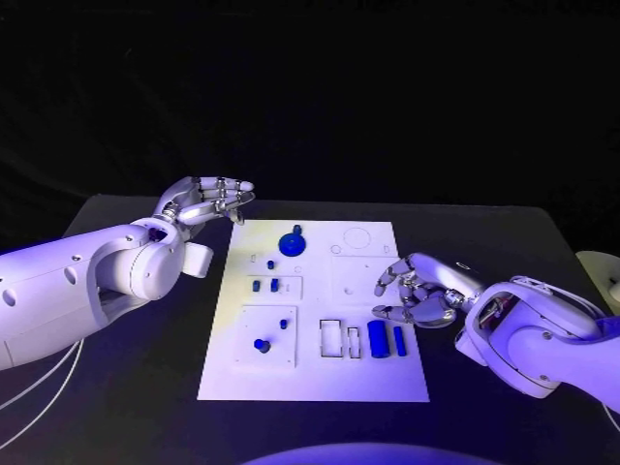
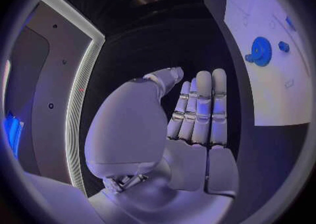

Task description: Assemble the parts on the task board

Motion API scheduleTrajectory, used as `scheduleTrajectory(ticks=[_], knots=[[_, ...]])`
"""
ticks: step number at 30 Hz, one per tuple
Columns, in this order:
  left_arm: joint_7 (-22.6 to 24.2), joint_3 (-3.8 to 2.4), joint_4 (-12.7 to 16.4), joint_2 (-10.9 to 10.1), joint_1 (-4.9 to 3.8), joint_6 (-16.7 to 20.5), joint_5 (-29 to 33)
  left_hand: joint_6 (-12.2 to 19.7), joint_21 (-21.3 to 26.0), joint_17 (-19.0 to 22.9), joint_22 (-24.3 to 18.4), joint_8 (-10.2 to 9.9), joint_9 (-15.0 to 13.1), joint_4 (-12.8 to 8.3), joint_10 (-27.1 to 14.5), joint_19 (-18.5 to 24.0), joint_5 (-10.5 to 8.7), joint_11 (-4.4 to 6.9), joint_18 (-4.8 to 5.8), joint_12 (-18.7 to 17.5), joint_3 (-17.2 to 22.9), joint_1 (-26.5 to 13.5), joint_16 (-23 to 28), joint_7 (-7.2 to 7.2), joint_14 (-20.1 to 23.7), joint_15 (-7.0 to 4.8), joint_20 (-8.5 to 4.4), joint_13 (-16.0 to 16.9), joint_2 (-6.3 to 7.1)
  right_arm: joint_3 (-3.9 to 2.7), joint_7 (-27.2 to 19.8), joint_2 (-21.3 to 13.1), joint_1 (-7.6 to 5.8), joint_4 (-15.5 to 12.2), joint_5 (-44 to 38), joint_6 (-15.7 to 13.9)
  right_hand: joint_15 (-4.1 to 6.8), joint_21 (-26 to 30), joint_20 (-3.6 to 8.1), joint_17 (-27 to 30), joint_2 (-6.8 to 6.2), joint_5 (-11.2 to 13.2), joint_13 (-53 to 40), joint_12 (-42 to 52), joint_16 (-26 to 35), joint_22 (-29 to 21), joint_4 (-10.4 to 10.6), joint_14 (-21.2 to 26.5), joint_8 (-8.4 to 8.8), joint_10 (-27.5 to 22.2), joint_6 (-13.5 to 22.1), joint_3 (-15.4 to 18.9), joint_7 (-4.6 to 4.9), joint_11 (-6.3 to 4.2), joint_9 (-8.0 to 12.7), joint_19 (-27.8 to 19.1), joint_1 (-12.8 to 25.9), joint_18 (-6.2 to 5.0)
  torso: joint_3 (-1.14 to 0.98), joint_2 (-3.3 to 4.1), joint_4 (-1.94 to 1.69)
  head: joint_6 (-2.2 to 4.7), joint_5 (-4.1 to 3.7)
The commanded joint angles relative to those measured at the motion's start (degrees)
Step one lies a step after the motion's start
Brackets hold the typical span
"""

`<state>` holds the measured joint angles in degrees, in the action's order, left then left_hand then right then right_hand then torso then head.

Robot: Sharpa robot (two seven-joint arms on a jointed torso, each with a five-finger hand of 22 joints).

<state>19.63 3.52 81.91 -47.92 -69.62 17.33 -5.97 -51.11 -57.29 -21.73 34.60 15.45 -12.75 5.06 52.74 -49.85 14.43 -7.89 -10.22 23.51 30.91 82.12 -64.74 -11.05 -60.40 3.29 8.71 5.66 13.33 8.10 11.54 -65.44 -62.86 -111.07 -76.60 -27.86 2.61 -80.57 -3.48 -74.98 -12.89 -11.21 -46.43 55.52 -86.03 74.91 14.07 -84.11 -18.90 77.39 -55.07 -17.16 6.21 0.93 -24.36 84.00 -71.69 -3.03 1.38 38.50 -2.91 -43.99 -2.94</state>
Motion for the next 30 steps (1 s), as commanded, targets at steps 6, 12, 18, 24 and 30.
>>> scheduleTrajectory(ticks=[6, 12, 18, 24, 30], knots=[[0.40, 0.08, 0.39, -0.08, -0.03, -0.93, 0.57, 0.18, -0.10, 0.09, 0.09, 0.34, 0.05, -0.11, -0.55, 0.39, 0.21, -0.06, -0.31, 0.39, 0.23, -0.27, 0.17, -0.35, 0.46, 0.13, 0.10, -0.10, -0.11, 0.61, 8.74, -2.80, 1.75, -1.76, 1.46, 1.51, 0.37, -1.37, 0.52, -4.82, 0.69, -2.14, -15.12, 11.82, -0.71, 11.86, 2.42, -4.13, -3.33, 0.55, 1.46, 3.51, -0.53, 0.08, -2.61, 3.59, 0.81, 1.32, -0.02, -0.31, 0.86, -0.49, -1.72], [0.40, 0.12, 0.51, -0.12, -0.02, -1.03, 0.66, 0.18, -0.10, 0.09, 0.09, 0.34, 0.05, -0.11, -0.55, 0.39, 0.21, -0.06, -0.31, 0.39, 0.23, -0.27, 0.17, -0.35, 0.46, 0.13, 0.10, -0.10, -0.11, 0.78, 11.37, -1.96, 3.74, -1.76, -1.14, 0.60, 0.38, -1.98, 0.51, -5.95, 1.29, -2.44, -21.78, 16.81, -1.15, 12.21, 2.55, -4.31, -4.51, 2.44, 1.95, 5.86, -0.65, 0.03, -3.41, 3.77, 1.56, 1.45, -0.06, -0.33, 0.75, -0.79, -1.53], [0.42, 0.14, 0.66, -0.29, -0.02, -1.03, 0.69, 0.18, -0.10, 0.09, 0.09, 0.34, 0.05, -0.11, -0.55, 0.39, 0.21, -0.06, -0.31, 0.39, 0.23, -0.27, 0.17, -0.35, 0.46, 0.13, 0.10, -0.10, -0.11, 0.84, 13.44, -0.17, 5.25, -0.87, -3.67, 0.58, 0.42, -2.26, 0.53, -6.29, 1.79, -2.53, -23.85, 18.22, -1.29, 12.38, 2.65, -4.36, -5.11, 2.89, 2.03, 7.50, -0.75, -0.02, -3.73, 3.85, 2.45, 1.51, 0.08, -0.32, 0.71, -1.00, -1.36], [0.42, 0.14, 0.78, -0.44, -0.01, -1.06, 0.70, 0.18, -0.10, 0.11, 0.09, 0.39, 0.05, -0.07, -0.61, 0.43, 0.20, -0.07, -0.30, 0.45, 0.22, -0.41, 0.15, -0.35, 0.47, 0.15, 0.12, -0.10, -0.13, 0.86, 14.33, 1.69, 6.24, -0.02, -5.48, 0.08, 0.44, -2.34, 0.54, -6.32, 2.05, -2.56, -24.21, 18.35, -1.31, 12.43, 2.67, -4.36, -5.33, 2.85, 2.06, 8.29, -0.80, -0.05, -3.84, 3.87, 2.83, 1.52, 0.05, -0.28, 0.72, -1.08, -1.03], [0.42, 0.14, 0.82, -0.56, -0.01, -1.01, 0.70, 0.18, -0.10, 0.11, 0.09, 0.39, 0.05, -0.07, -0.61, 0.43, 0.20, -0.07, -0.30, 0.45, 0.22, -0.41, 0.15, -0.35, 0.47, 0.15, 0.12, -0.10, -0.13, 0.86, 14.21, 2.93, 6.58, 0.13, -7.03, -1.55, 0.46, -2.52, 0.56, -6.54, 2.42, -2.57, -25.06, 18.91, -1.39, 12.53, 2.70, -4.39, -5.61, 3.11, 1.97, 9.08, -0.86, -0.10, -3.96, 3.92, 3.22, 1.56, 0.07, -0.32, 0.80, -1.12, -0.81]])
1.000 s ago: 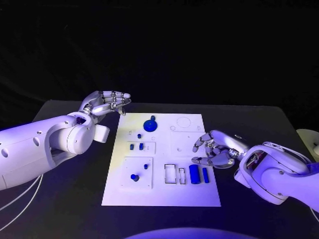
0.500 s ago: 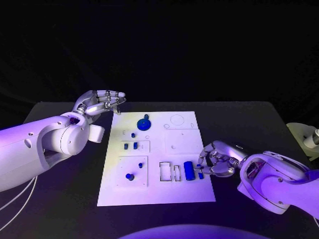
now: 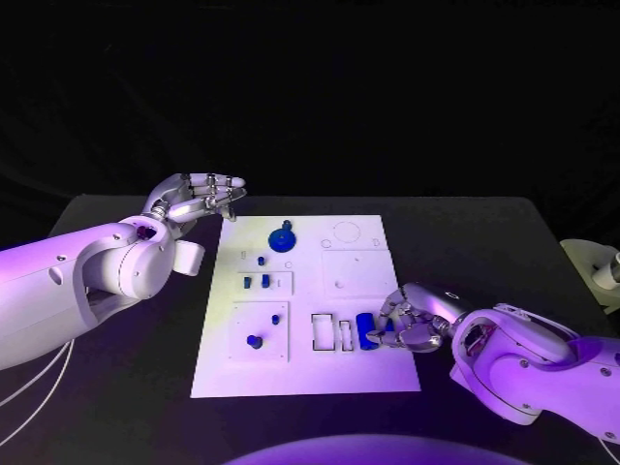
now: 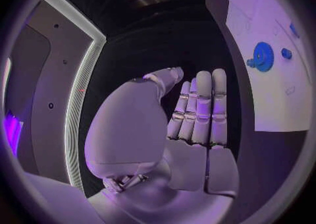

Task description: Assemble the parts on the task board

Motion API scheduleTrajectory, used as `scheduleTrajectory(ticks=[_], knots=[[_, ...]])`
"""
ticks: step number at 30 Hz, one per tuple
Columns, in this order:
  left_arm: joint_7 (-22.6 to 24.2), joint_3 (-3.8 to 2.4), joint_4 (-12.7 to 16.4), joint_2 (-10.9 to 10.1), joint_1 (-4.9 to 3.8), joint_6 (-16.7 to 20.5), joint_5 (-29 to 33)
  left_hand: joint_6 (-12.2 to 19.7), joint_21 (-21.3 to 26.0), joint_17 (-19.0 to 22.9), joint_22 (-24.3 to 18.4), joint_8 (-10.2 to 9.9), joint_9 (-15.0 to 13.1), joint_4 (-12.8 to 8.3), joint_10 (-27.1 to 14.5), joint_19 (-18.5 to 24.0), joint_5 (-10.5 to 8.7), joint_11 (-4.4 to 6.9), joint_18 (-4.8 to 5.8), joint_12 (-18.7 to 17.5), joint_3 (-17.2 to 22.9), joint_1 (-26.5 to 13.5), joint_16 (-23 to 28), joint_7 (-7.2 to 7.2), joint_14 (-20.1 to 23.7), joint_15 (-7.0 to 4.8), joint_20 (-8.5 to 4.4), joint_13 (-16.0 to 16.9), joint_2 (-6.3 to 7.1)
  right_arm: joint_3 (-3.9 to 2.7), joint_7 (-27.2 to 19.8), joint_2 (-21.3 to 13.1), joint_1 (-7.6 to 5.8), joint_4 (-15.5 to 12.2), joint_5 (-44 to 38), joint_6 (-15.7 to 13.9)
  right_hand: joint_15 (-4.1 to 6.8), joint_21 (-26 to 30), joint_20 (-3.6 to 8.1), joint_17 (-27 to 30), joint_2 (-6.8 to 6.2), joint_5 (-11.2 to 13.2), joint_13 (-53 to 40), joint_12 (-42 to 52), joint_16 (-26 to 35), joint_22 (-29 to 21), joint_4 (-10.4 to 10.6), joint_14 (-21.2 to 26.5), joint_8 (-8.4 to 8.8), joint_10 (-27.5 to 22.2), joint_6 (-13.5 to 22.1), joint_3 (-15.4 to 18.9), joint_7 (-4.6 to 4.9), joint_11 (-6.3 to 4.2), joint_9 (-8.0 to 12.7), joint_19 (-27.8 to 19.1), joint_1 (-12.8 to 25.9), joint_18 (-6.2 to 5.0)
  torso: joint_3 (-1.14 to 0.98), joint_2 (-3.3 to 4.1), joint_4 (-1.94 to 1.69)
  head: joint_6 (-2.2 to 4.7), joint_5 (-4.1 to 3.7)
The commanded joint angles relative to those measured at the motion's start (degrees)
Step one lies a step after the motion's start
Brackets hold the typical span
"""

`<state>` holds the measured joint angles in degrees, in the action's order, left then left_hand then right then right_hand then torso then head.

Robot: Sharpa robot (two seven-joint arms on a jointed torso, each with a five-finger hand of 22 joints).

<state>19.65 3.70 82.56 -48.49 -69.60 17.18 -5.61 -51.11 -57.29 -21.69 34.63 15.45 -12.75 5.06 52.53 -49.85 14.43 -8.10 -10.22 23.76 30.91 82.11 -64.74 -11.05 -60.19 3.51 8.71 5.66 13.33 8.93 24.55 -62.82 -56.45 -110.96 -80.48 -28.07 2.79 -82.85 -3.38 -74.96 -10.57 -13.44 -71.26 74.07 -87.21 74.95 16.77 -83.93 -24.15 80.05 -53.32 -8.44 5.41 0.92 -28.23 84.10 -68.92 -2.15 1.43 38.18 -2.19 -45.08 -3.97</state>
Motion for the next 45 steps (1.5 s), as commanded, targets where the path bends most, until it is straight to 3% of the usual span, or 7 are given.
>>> scheduleTrajectory(ticks=[1, 7, 14, 32, 39, 42, 45], knots=[[0.40, -0.04, 0.18, -0.02, -0.04, -0.85, 0.34, 0.18, -0.10, 0.07, 0.06, 0.39, 0.06, -0.07, -0.40, 0.43, 0.20, 0.14, -0.30, 0.20, 0.22, -0.41, 0.15, -0.35, 0.26, -0.06, 0.12, -0.10, -0.13, 0.03, 1.15, 0.50, 0.19, 0.02, -3.35, -1.62, 0.30, -0.37, 0.46, -6.67, 0.19, -0.35, -0.44, 0.51, -0.25, 12.55, 0.00, -4.59, -0.43, 0.52, 0.19, 0.55, -0.09, -0.10, -0.11, 3.85, 0.53, 0.71, 0.01, 0.00, 0.08, -0.05, 0.24], [0.36, -0.04, 0.21, -0.09, -0.04, -0.81, 0.34, 0.18, -0.10, 0.07, 0.06, 0.39, 0.06, -0.07, -0.40, 0.43, 0.20, 0.14, -0.30, 0.20, 0.22, -0.41, 0.15, -0.35, 0.26, -0.06, 0.12, -0.10, -0.13, 0.03, 1.25, 1.12, 0.27, 0.12, -3.83, -1.74, 0.38, -0.65, 0.51, -6.97, 0.91, -0.43, -1.50, 1.21, -0.36, 12.69, 0.05, -4.64, -0.81, 0.91, 0.03, 1.82, -0.22, -0.20, -0.25, 3.94, 1.44, 0.77, 0.01, 0.01, 0.07, -0.17, 0.41], [0.30, -0.04, 0.28, -0.15, -0.04, -0.78, 0.34, 0.18, -0.10, 0.08, 0.07, 0.42, 0.06, -0.05, -0.43, 0.45, 0.21, 0.14, -0.30, 0.24, 0.23, -0.48, 0.13, -0.35, 0.26, -0.06, 0.13, -0.10, -0.17, 0.02, 2.18, 2.27, 0.40, 0.94, -3.98, 0.94, 0.46, -0.78, 0.56, -7.13, 1.50, -0.17, -2.08, 1.46, -0.42, 12.77, 0.07, -4.67, -1.19, 1.04, -0.17, 3.23, -0.35, -0.31, -0.36, 3.98, 2.20, 0.80, 0.00, 0.02, 0.09, -0.19, 0.53], [-0.19, -0.04, 0.42, -0.15, -0.05, -1.17, 0.34, 0.20, -0.09, 0.09, 0.07, 0.45, 0.06, -0.05, -0.48, 0.47, 0.21, 0.13, -0.30, 0.28, 0.24, -0.54, 0.11, -0.36, 0.27, -0.05, 0.14, -0.10, -0.18, 0.02, 4.21, 4.94, 1.44, 2.87, -4.84, 4.58, 0.59, -0.92, 0.66, -7.31, 1.86, -0.17, -2.39, 1.43, -0.48, 12.86, -0.04, -4.69, -1.69, 1.02, -0.66, 4.62, -0.58, -0.49, -0.49, 4.01, 1.96, 0.83, 0.05, -0.01, 0.11, -0.37, 0.63], [-0.30, -0.04, 0.46, -0.16, -0.05, -1.18, 0.34, 0.21, -0.08, 0.11, 0.07, 0.48, 0.07, -0.05, -0.59, 0.50, 0.21, 0.12, -0.30, 0.29, 0.24, -0.61, 0.11, -0.36, 0.31, -0.03, 0.16, -0.11, -0.16, 0.01, 4.90, 4.97, 1.49, 2.89, -5.46, 2.71, 0.74, -1.07, 0.80, -7.48, 2.71, -3.23, -2.83, 1.38, -0.53, 12.96, -0.10, -4.71, -1.97, 1.06, -0.86, 5.04, -0.73, -0.64, -0.44, 4.06, -0.22, 0.87, 0.00, 0.01, 0.14, -0.35, 0.84], [-0.32, -0.04, 0.46, -0.18, -0.05, -1.15, 0.34, 0.21, -0.08, 0.11, 0.07, 0.48, 0.07, -0.05, -0.59, 0.50, 0.21, 0.12, -0.30, 0.29, 0.24, -0.61, 0.11, -0.36, 0.31, -0.03, 0.16, -0.11, -0.16, 0.00, 4.84, 4.73, 1.50, 2.53, -5.51, 0.36, 0.99, -1.48, 0.94, -7.87, 4.39, -4.88, -3.64, 1.97, -0.65, 13.13, -0.69, -4.78, -2.16, 1.52, -1.32, 3.38, -1.09, -0.97, -0.39, 4.19, -3.23, 0.95, -0.04, 0.00, 0.15, -0.29, 0.86], [-0.33, -0.04, 0.45, -0.19, -0.05, -1.13, 0.34, 0.21, -0.08, 0.11, 0.07, 0.48, 0.07, -0.05, -0.59, 0.50, 0.21, 0.12, -0.30, 0.29, 0.24, -0.61, 0.11, -0.36, 0.31, -0.03, 0.16, -0.11, -0.16, -0.06, 4.52, 4.28, 1.50, 1.82, -4.63, -2.25, 1.39, -1.89, 1.38, -8.26, 5.69, -2.74, -4.07, 1.99, -0.78, 13.30, -0.70, -4.85, -2.17, 1.72, -2.01, 0.03, -1.50, -1.37, -0.04, 4.33, -7.33, 1.03, -0.03, -0.03, 0.16, -0.26, 0.95]])
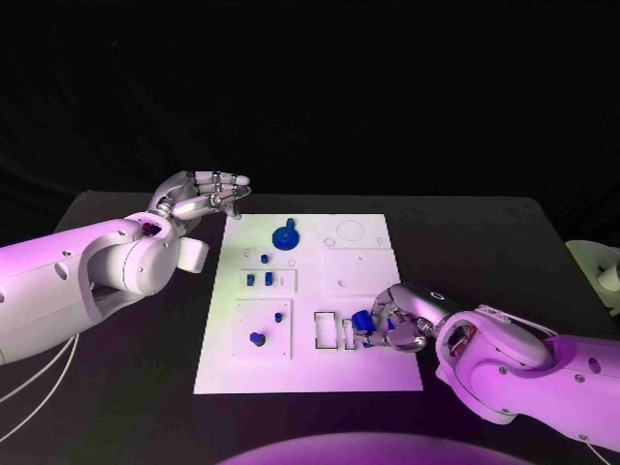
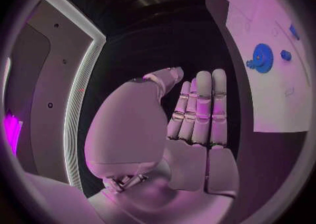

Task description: Assemble the parts on the task board

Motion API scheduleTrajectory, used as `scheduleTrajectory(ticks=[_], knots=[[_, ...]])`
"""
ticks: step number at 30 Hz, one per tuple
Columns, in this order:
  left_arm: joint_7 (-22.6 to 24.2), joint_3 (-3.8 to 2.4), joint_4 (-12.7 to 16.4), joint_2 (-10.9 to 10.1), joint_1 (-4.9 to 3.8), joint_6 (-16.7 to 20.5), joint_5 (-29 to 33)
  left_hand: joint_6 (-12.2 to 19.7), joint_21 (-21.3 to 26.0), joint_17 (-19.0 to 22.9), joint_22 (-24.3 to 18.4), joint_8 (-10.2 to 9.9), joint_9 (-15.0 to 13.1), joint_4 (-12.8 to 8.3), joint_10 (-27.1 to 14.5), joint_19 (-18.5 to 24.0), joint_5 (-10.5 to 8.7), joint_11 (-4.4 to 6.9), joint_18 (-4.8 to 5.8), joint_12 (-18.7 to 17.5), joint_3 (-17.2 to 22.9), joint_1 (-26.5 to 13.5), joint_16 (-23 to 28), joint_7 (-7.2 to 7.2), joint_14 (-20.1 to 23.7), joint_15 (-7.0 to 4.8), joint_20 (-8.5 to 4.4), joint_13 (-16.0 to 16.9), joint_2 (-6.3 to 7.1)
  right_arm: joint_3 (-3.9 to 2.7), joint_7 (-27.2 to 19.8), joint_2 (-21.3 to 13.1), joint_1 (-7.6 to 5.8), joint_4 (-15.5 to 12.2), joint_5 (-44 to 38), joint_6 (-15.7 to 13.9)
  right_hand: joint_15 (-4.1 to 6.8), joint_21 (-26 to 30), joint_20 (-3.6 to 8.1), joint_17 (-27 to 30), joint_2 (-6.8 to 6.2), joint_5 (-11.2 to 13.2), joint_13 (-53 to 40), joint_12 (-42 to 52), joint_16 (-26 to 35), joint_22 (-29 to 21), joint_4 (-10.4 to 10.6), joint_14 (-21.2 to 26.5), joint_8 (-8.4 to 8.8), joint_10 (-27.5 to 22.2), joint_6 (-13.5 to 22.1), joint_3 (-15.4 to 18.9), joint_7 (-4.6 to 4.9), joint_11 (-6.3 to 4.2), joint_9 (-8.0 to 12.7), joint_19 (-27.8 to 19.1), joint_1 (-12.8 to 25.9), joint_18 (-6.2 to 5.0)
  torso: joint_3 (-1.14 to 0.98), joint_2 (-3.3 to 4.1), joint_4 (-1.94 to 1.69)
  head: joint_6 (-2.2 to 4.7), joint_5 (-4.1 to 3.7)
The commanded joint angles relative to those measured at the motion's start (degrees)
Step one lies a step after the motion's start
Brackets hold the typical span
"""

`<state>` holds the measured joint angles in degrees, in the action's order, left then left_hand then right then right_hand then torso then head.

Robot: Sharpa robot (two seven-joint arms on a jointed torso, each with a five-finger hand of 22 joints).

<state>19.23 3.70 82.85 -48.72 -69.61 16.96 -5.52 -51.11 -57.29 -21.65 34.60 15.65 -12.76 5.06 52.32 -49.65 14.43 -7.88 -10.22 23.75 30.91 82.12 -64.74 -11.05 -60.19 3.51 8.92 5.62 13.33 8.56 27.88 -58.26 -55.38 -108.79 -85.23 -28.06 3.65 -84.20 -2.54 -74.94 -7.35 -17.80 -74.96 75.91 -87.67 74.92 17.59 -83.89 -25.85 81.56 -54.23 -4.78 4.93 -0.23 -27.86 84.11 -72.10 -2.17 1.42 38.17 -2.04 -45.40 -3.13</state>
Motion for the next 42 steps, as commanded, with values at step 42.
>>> scheduleTrajectory(ticks=[42], knots=[[0.14, -0.04, 0.18, 0.31, -0.04, -0.81, 0.26, 0.25, -0.07, 0.10, 0.10, 0.32, 0.09, -0.11, -0.55, 0.35, 0.23, -0.11, -0.31, 0.32, 0.29, -0.61, 0.12, -0.36, 0.39, -0.02, -0.04, -0.10, -0.16, -0.11, -1.21, 5.61, -1.00, -0.79, 18.35, -2.22, 0.99, -2.05, 0.99, -9.21, -2.84, -1.60, -2.79, 0.32, -0.59, 14.04, -0.98, -5.04, -1.65, 1.80, -4.13, -16.89, -1.73, -0.82, -0.45, 4.82, 5.03, 1.39, 0.12, 0.02, -0.10, -0.20, 0.44]])
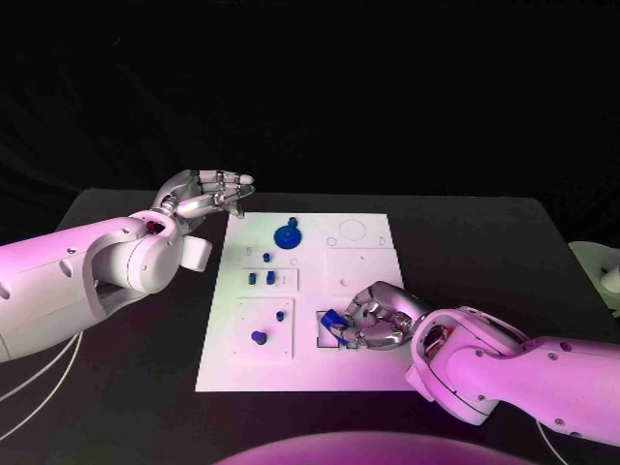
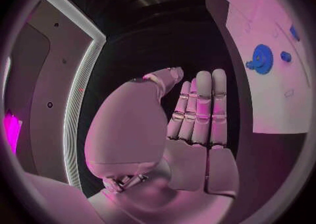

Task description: Assemble the parts on the task board

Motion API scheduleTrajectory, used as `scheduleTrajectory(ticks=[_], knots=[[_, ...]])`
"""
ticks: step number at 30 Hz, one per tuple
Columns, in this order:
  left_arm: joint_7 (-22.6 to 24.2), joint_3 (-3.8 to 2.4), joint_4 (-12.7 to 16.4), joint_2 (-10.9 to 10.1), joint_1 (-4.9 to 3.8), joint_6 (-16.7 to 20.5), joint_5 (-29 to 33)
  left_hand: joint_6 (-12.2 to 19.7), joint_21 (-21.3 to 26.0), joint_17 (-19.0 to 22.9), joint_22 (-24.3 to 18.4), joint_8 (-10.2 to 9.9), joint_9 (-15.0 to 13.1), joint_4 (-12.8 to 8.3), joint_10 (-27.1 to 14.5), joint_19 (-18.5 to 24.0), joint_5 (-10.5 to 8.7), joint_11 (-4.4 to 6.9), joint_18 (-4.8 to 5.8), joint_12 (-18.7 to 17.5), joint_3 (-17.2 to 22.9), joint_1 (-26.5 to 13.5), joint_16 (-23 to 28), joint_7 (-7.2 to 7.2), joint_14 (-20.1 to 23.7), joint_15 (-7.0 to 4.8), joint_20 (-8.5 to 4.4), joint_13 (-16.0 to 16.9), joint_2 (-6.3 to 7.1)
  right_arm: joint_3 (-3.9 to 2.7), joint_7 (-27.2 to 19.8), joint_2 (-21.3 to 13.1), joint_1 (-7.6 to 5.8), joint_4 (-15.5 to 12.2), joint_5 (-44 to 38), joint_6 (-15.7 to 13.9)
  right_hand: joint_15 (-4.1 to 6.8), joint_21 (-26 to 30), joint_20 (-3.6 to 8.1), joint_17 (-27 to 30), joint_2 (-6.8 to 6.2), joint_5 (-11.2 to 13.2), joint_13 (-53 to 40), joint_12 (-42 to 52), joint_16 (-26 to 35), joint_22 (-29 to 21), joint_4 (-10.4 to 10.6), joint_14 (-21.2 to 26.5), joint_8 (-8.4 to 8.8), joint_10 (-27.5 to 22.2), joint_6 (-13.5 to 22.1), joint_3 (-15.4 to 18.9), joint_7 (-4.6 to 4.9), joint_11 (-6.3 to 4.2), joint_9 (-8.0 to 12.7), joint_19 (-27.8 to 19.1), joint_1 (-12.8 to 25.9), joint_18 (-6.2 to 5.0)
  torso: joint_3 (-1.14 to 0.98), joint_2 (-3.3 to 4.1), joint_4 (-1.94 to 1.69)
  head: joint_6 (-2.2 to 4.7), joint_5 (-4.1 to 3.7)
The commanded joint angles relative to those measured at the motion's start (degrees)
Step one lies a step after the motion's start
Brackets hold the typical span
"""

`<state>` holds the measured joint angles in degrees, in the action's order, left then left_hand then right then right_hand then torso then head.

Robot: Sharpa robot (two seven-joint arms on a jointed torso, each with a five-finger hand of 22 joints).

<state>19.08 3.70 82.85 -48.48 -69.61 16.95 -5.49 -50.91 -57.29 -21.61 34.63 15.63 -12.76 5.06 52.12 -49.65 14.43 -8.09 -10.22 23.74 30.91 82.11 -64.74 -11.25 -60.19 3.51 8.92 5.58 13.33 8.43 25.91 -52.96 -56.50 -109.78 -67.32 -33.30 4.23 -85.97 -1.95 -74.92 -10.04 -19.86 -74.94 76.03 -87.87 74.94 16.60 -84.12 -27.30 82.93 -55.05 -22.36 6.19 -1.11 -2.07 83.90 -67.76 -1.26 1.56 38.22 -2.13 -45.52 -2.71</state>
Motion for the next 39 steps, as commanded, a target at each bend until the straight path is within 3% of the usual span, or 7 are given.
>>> scheduleTrajectory(ticks=[1, 13, 17, 21, 24, 30, 39], knots=[[0.30, -0.04, 0.19, 0.07, -0.04, -0.80, 0.23, 0.05, -0.07, 0.06, 0.07, 0.35, 0.08, -0.11, -0.35, 0.35, 0.23, 0.10, -0.30, 0.32, 0.29, -0.61, 0.12, -0.16, 0.39, -0.02, -0.04, -0.06, -0.16, 0.03, 0.83, 0.40, 0.14, 0.29, 0.38, 3.01, 0.42, -0.37, 0.41, -9.29, -0.15, 0.63, -2.89, 0.27, -0.40, 14.04, 0.00, -4.82, -0.23, 0.48, -3.34, 0.77, -3.01, 0.05, -26.26, 5.06, 0.86, 0.51, -0.02, -0.02, 0.00, -0.09, 0.02], [0.22, -0.04, 0.26, -0.07, -0.05, -0.78, 0.23, 0.11, -0.07, 0.08, 0.08, 0.39, 0.10, -0.17, -0.51, 0.41, 0.23, 0.08, -0.30, 0.37, 0.34, -0.63, 0.10, -0.17, 0.45, 0.00, -0.02, -0.07, -0.16, 0.03, 2.45, 1.27, 0.21, 1.23, -1.28, 2.58, 0.52, -0.39, 0.51, -9.38, -0.41, 1.88, -3.40, 0.58, -0.43, 14.05, 0.05, -4.84, -0.47, 0.76, -3.67, 1.74, -3.14, -0.06, -26.40, 5.08, 2.85, 0.51, -0.06, 0.00, 0.08, -0.13, 0.17], [0.19, -0.04, 0.27, -0.09, -0.05, -0.78, 0.23, 0.11, -0.07, 0.08, 0.08, 0.39, 0.10, -0.17, -0.51, 0.41, 0.23, 0.08, -0.30, 0.37, 0.34, -0.63, 0.10, -0.17, 0.45, 0.00, -0.02, -0.07, -0.16, 0.03, 3.21, 1.57, 0.21, 1.48, -2.26, 2.22, 0.53, -0.51, 0.55, -9.50, -0.91, 1.75, -3.82, 0.83, -0.46, 14.09, 0.13, -4.86, -0.71, 0.99, -4.01, 3.73, -3.17, -0.07, -26.54, 5.12, 5.99, 0.54, -0.06, 0.01, 0.06, -0.09, 0.09], [0.15, -0.04, 0.29, -0.12, -0.05, -0.77, 0.22, 0.11, -0.07, 0.08, 0.08, 0.39, 0.10, -0.17, -0.51, 0.41, 0.23, 0.08, -0.30, 0.37, 0.34, -0.63, 0.10, -0.17, 0.45, 0.00, -0.02, -0.07, -0.16, 0.02, 3.50, 1.80, 0.21, 1.49, -3.09, 2.07, 0.69, -0.63, 0.66, -9.60, -0.38, 4.27, -4.16, 0.94, -0.49, 14.13, 0.19, -4.87, -1.01, 1.16, -4.17, 6.17, -3.43, -0.27, -26.75, 5.16, 9.57, 0.56, -0.07, 0.04, 0.06, -0.04, 0.03], [0.11, -0.04, 0.32, -0.17, -0.05, -0.76, 0.22, 0.11, -0.07, 0.08, 0.08, 0.39, 0.10, -0.17, -0.51, 0.41, 0.23, 0.08, -0.30, 0.37, 0.34, -0.63, 0.10, -0.17, 0.45, 0.00, -0.02, -0.07, -0.16, 0.02, 3.47, 1.84, 0.21, 1.33, -3.56, 2.02, 0.82, -0.73, 0.75, -9.72, 0.26, 8.03, -4.41, 1.01, -0.52, 14.16, 0.28, -4.90, -1.36, 1.29, -4.30, 8.35, -3.62, -0.33, -26.98, 5.20, 12.68, 0.59, -0.07, 0.05, 0.05, -0.02, 0.05], [0.02, -0.04, 0.35, -0.23, -0.05, -0.72, 0.21, 0.11, -0.07, 0.08, 0.08, 0.39, 0.10, -0.17, -0.51, 0.41, 0.23, 0.08, -0.30, 0.37, 0.34, -0.63, 0.10, -0.17, 0.45, 0.00, -0.02, -0.07, -0.16, 0.02, 3.14, 1.75, 0.21, 0.94, -4.41, 1.73, 0.87, -0.74, 0.84, -9.76, 1.21, 9.63, -4.68, 1.01, -0.53, 14.17, 0.30, -4.91, -1.78, 1.40, -4.23, 11.72, -3.67, -0.47, -27.28, 5.21, 15.91, 0.59, -0.09, 0.01, 0.10, 0.02, 0.18], [-0.05, -0.04, 0.37, -0.30, -0.05, -0.61, 0.19, 0.16, -0.07, 0.10, 0.08, 0.41, 0.11, -0.20, -0.60, 0.44, 0.23, 0.06, -0.30, 0.42, 0.35, -0.67, 0.09, -0.19, 0.48, 0.01, -0.01, -0.08, -0.15, 0.01, 2.15, 1.31, 0.21, 0.44, -5.11, 1.50, 0.89, -0.81, 0.86, -9.82, 1.78, 9.84, -4.91, 1.11, -0.54, 14.18, 0.25, -4.92, -1.97, 1.50, -4.18, 13.40, -3.69, -0.49, -27.41, 5.23, 16.43, 0.60, -0.12, -0.01, 0.12, 0.11, 0.21]])
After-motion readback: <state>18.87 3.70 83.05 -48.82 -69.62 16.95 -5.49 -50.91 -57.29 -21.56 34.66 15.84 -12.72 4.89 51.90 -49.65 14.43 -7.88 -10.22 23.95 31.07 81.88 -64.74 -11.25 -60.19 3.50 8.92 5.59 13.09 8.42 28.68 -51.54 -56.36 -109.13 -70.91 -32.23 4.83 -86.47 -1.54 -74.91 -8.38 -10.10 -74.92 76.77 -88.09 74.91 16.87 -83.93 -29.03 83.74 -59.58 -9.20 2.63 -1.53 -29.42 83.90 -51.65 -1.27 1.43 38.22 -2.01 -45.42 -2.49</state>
